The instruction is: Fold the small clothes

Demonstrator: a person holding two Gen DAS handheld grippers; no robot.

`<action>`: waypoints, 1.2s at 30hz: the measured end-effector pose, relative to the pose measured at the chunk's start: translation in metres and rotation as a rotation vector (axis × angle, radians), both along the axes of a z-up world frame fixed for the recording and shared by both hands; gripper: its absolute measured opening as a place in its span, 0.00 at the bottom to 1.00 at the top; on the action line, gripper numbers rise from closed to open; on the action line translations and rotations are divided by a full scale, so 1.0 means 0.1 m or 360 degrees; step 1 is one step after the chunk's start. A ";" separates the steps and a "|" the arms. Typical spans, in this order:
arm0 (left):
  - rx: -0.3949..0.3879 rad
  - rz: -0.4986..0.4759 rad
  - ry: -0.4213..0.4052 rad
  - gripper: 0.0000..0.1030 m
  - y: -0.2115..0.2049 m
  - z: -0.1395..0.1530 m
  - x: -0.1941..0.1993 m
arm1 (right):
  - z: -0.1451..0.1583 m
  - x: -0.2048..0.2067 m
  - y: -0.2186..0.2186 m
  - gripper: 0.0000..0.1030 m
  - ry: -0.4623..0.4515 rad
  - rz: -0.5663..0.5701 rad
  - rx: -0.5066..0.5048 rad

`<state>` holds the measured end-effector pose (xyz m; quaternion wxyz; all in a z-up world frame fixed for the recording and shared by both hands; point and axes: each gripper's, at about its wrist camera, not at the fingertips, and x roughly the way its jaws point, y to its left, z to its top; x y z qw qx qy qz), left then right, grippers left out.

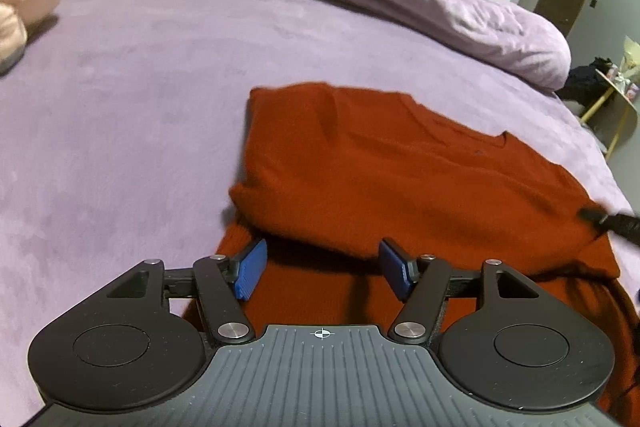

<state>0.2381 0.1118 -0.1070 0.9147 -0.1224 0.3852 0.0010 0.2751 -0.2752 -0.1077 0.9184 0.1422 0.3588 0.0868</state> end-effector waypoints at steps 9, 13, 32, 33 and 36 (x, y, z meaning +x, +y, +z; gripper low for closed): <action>0.0066 -0.0010 0.0019 0.66 -0.08 -0.03 0.10 | 0.41 -0.10 0.01 0.06 -0.0400 -0.0179 -0.0603; 0.0070 -0.0017 -0.0027 0.67 -0.09 0.06 0.10 | 0.14 0.00 -0.10 0.07 -0.0210 -0.0137 -0.0587; 0.0337 -0.0254 -0.0119 0.71 -1.02 -0.25 1.08 | -0.14 0.23 0.67 0.10 -0.0220 0.0199 -0.0360; 0.0376 -0.0263 -0.0146 0.75 -1.05 -0.29 1.12 | -0.16 0.26 0.69 0.10 -0.0228 0.0193 -0.0398; 0.0429 -0.0234 -0.0189 0.85 -1.03 -0.36 1.23 | -0.15 0.36 0.47 0.00 -0.0255 -0.0022 -0.0518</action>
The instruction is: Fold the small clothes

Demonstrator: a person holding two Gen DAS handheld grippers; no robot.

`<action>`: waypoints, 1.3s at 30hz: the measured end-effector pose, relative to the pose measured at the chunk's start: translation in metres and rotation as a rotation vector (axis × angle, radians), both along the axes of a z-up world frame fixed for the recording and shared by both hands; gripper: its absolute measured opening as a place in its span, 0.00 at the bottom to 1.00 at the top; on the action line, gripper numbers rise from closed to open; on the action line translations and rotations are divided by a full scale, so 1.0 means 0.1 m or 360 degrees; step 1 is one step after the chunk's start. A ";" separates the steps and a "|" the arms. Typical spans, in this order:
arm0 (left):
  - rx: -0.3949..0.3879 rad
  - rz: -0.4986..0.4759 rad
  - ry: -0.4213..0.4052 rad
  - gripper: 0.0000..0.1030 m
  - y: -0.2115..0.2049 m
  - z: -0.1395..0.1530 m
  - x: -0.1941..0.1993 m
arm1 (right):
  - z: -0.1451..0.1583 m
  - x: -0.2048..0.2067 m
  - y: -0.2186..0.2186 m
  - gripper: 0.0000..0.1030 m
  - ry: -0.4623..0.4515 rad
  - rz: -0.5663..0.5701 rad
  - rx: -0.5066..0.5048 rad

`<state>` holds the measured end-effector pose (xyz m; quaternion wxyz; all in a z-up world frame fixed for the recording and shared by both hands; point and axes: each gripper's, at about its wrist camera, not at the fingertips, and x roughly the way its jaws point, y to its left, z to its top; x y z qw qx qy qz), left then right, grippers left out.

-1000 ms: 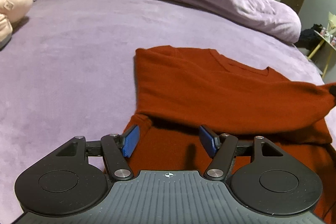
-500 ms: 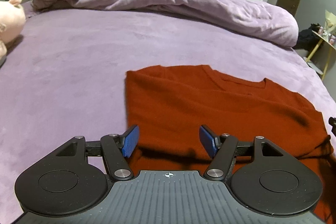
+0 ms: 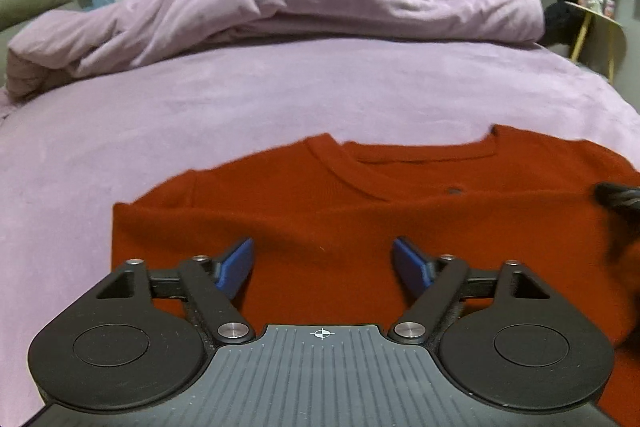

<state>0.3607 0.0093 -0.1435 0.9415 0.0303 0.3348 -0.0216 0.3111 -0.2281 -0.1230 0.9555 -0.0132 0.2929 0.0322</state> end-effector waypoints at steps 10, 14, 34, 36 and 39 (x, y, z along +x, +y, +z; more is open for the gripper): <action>-0.0124 -0.0016 0.0033 0.84 0.11 0.14 -0.37 | 0.12 -0.36 -0.45 0.06 -0.0029 -0.0069 0.0178; -0.0043 -0.0079 -0.0023 0.87 0.07 0.04 -0.60 | 0.00 -0.70 -0.23 0.06 0.0065 0.0182 0.0066; -0.0049 0.0021 0.0410 0.85 0.98 0.42 -2.41 | 0.40 -2.61 -1.16 0.41 0.0323 -0.0205 0.0335; -0.0113 0.0112 0.0455 0.85 1.11 0.41 -2.70 | 0.38 -2.97 -1.29 0.41 0.0424 -0.0267 0.0438; -0.0207 0.0197 0.0536 0.81 1.23 0.36 -2.94 | 0.32 -3.34 -1.40 0.41 0.0520 -0.0269 0.0631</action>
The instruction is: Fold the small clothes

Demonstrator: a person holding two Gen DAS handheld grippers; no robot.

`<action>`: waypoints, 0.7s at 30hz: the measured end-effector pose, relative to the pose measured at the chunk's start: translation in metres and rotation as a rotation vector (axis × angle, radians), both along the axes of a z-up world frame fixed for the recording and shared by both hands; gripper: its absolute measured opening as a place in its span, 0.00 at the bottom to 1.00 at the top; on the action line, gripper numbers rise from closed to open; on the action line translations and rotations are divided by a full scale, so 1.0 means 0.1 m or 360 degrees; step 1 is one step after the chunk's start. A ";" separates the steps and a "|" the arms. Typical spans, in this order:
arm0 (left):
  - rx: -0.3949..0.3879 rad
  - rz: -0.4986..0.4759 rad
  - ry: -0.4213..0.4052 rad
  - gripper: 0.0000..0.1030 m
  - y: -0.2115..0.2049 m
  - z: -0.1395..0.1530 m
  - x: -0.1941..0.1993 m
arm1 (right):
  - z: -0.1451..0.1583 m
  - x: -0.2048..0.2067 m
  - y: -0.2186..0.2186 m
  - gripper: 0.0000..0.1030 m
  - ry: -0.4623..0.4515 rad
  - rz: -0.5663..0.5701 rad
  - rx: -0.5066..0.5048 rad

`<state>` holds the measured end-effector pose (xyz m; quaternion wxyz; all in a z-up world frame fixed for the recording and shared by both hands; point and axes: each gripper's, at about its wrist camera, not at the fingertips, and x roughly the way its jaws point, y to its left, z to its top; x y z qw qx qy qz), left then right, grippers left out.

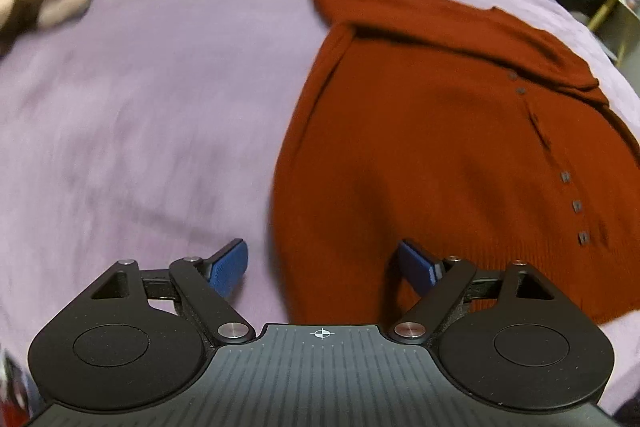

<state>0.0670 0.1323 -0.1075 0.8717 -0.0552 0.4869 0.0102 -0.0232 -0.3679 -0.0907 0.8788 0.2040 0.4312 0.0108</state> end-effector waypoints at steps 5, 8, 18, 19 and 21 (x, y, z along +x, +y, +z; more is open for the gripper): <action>-0.0083 0.0055 0.0026 0.72 0.13 -0.01 -0.16 | -0.20 0.01 -0.05 0.32 0.0154 0.0015 0.0318; -0.0226 0.0080 0.0082 0.61 0.25 -0.06 -0.15 | -0.31 0.01 -0.07 0.17 0.0220 -0.0004 0.0433; -0.0492 -0.0054 -0.0001 0.08 0.28 0.13 -0.04 | -0.25 0.05 -0.15 0.03 0.0151 -0.0029 0.0645; -0.0520 -0.0062 -0.0045 0.08 0.27 0.23 -0.02 | -0.21 0.06 -0.17 0.03 0.0117 -0.0018 0.0673; -0.0555 -0.0067 -0.0158 0.08 0.28 0.42 0.07 | -0.08 0.12 -0.18 0.03 0.0013 0.0040 0.0673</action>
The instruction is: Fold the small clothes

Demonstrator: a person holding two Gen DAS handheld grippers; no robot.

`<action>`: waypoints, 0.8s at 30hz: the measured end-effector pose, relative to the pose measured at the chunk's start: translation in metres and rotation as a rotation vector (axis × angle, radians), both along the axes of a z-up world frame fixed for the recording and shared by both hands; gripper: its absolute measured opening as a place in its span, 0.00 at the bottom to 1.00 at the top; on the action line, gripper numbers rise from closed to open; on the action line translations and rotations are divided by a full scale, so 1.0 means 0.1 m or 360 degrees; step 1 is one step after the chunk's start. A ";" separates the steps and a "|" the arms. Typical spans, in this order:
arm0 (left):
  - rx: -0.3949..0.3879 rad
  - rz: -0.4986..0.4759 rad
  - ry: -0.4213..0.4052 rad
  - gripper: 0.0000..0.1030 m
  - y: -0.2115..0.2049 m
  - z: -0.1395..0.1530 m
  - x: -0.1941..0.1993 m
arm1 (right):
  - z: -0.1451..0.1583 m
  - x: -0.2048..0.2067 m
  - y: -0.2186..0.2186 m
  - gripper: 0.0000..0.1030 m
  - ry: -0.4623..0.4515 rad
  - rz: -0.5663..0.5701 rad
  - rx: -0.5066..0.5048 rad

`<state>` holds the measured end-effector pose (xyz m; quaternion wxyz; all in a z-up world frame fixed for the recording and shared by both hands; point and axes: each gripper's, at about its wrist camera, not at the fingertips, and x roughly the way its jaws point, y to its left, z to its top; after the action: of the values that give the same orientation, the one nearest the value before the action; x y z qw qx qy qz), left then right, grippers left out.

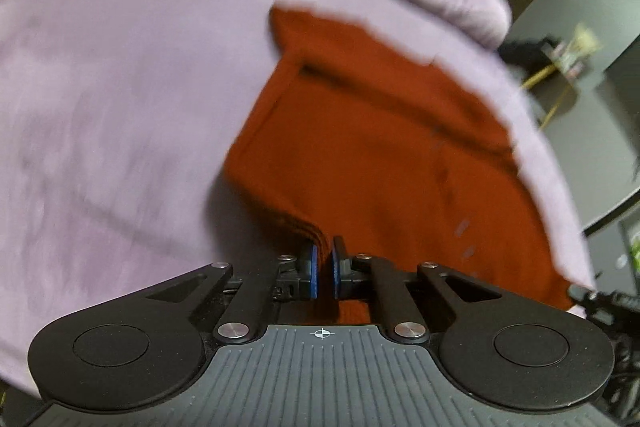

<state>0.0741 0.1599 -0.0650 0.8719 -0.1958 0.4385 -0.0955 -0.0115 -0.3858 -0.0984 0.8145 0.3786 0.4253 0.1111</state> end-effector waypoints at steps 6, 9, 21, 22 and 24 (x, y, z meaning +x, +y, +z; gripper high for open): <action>0.0059 0.0124 -0.0285 0.08 -0.07 0.38 0.58 | 0.44 0.51 0.13 0.03 -0.0322 0.0108 -0.0241; 0.0186 0.0159 -0.0342 0.08 -0.18 0.33 0.87 | 0.52 0.86 0.25 0.03 -0.0425 0.0080 -0.0371; 0.0448 0.0244 -0.0369 0.44 -0.18 -0.05 1.18 | 0.21 1.48 0.52 0.04 -0.0403 -0.0050 -0.0927; 0.0446 0.0210 -0.0365 0.46 -0.15 -0.07 1.20 | 0.21 1.46 0.47 0.05 -0.0412 -0.0057 -0.0922; 0.0448 0.0110 -0.0320 0.48 -0.12 -0.14 1.28 | 0.18 1.43 0.39 0.11 -0.0406 -0.0046 -0.0908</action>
<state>0.2016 0.1477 -0.0795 0.9330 -0.0762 0.3511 -0.0223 0.1311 -0.3469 -0.0803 0.9362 0.1236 0.3283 0.0222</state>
